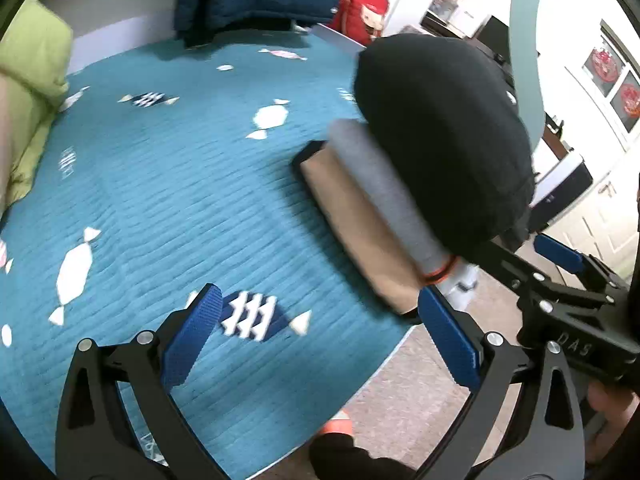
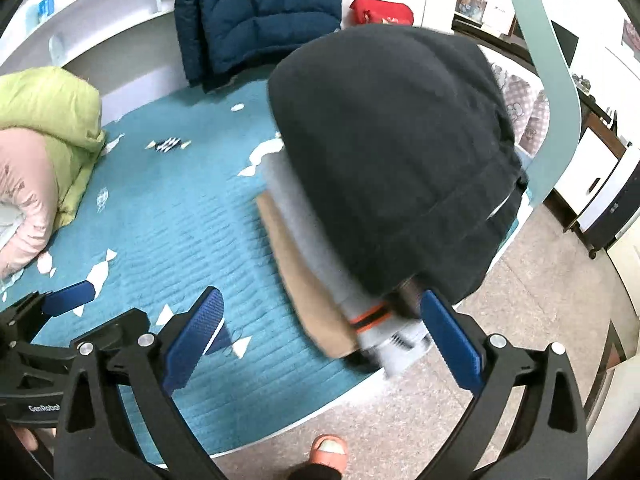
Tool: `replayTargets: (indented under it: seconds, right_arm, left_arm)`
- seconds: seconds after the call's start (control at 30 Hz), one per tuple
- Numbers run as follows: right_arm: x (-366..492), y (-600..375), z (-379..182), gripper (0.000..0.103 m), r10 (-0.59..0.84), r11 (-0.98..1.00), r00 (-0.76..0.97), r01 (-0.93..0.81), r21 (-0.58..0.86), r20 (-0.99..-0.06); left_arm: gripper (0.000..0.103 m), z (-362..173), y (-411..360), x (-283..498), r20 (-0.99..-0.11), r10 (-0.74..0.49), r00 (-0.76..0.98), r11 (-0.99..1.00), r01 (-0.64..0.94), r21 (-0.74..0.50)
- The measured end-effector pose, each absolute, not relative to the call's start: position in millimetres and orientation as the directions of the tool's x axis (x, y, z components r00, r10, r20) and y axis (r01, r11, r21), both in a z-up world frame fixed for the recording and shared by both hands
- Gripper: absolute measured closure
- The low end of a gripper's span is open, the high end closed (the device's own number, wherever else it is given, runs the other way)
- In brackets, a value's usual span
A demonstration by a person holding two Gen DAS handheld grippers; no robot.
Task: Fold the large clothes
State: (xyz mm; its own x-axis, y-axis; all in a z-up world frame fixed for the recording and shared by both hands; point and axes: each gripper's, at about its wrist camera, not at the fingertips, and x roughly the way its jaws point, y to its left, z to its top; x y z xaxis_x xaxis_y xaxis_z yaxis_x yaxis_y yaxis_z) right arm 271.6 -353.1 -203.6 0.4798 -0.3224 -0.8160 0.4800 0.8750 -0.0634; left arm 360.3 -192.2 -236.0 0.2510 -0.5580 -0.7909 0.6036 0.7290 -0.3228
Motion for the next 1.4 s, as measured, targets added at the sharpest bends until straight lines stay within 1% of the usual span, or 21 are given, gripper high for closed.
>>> replayTargets:
  seconds: [0.23,0.4,0.53,0.63,0.73,0.87,0.97,1.17,1.23,1.4]
  right_arm:
    - [275,-307,-232,0.007,-0.364,0.900,0.515,0.410,-0.150,-0.776]
    - [275,-282,-248,0.007,-0.387,0.910,0.559,0.360,-0.206,-0.733]
    - [268,-270,-252,0.007,-0.386,0.914,0.599,0.352,-0.201,-0.702]
    - [256,-259,-246,0.007,-0.378,0.918,0.622,0.346,-0.192,-0.686]
    - [239,-247,-233,0.007,-0.351,0.926,0.627,0.344,-0.157,-0.696]
    - [208,-227,-206,0.007,-0.340,0.933,0.667,0.326,-0.151,-0.663]
    - [184,-216,-187,0.007,-0.339,0.935,0.691,0.319,-0.151,-0.638]
    - [133,-187,-157,0.007,-0.273,0.960,0.740,0.251,-0.124,-0.615]
    - [116,-177,-148,0.007,-0.245,0.968,0.758,0.228,-0.106,-0.605]
    - [82,-148,-124,0.007,-0.203,0.979,0.801,0.169,-0.113,-0.563]
  left_arm:
    - [0.005,-264,-142,351,-0.750,-0.522,0.407,0.799,0.541,-0.264]
    - [0.005,-279,-115,342,-0.705,-0.511,0.492,0.829,0.499,-0.253]
    - [0.005,-277,-103,330,-0.673,-0.479,0.563,0.851,0.487,-0.199]
    - [0.005,-265,-88,316,-0.669,-0.460,0.584,0.870,0.448,-0.208]
    - [0.005,-249,-76,300,-0.676,-0.458,0.577,0.873,0.436,-0.219]
    - [0.005,-220,-58,266,-0.639,-0.420,0.644,0.895,0.410,-0.175]
    - [0.005,-201,-38,234,-0.626,-0.388,0.676,0.914,0.370,-0.167]
    - [0.005,-170,3,178,-0.605,-0.324,0.727,0.945,0.279,-0.170]
    - [0.005,-160,15,158,-0.590,-0.311,0.745,0.950,0.265,-0.165]
    - [0.005,-137,38,110,-0.552,-0.269,0.789,0.963,0.231,-0.140]
